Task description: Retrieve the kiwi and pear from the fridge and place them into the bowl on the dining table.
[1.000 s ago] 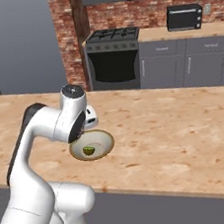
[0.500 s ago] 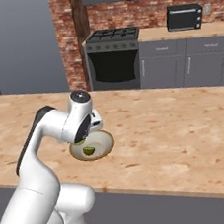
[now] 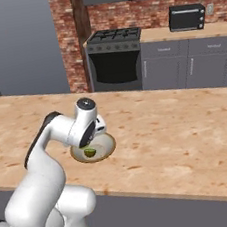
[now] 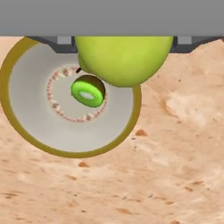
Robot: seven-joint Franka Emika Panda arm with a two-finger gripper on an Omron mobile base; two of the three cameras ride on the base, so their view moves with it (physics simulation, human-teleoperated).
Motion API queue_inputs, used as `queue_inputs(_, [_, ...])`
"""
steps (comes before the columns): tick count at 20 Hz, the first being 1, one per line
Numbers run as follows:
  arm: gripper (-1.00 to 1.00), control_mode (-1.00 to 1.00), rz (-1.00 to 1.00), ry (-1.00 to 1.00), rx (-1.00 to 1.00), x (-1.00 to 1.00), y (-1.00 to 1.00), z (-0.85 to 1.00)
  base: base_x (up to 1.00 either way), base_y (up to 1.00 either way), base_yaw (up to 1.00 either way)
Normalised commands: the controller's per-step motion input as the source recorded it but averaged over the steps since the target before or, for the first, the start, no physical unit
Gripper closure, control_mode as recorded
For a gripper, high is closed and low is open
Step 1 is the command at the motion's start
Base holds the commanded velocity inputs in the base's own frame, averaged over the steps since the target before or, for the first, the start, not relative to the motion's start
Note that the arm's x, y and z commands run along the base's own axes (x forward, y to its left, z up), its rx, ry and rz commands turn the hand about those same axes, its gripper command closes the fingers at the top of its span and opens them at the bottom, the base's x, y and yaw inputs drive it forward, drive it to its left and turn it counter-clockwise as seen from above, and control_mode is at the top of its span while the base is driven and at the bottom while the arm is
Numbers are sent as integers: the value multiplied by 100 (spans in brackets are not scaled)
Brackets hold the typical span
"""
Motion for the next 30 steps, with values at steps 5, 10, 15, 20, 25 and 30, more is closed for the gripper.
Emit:
queue_inputs(5, [100,-100,0,0,0,29,0,-24,0,0,0])
queue_inputs(10, [100,-100,0,1,0,25,0,-22,0,0,0])
queue_inputs(15, [100,-100,0,1,0,25,0,-22,0,0,0])
queue_inputs(20, [100,-100,0,2,0,21,0,-22,0,0,0])
queue_inputs(25, [-100,-100,0,4,0,13,0,-21,0,0,0])
queue_inputs(30, [-100,-100,0,4,0,13,0,-14,0,0,0])
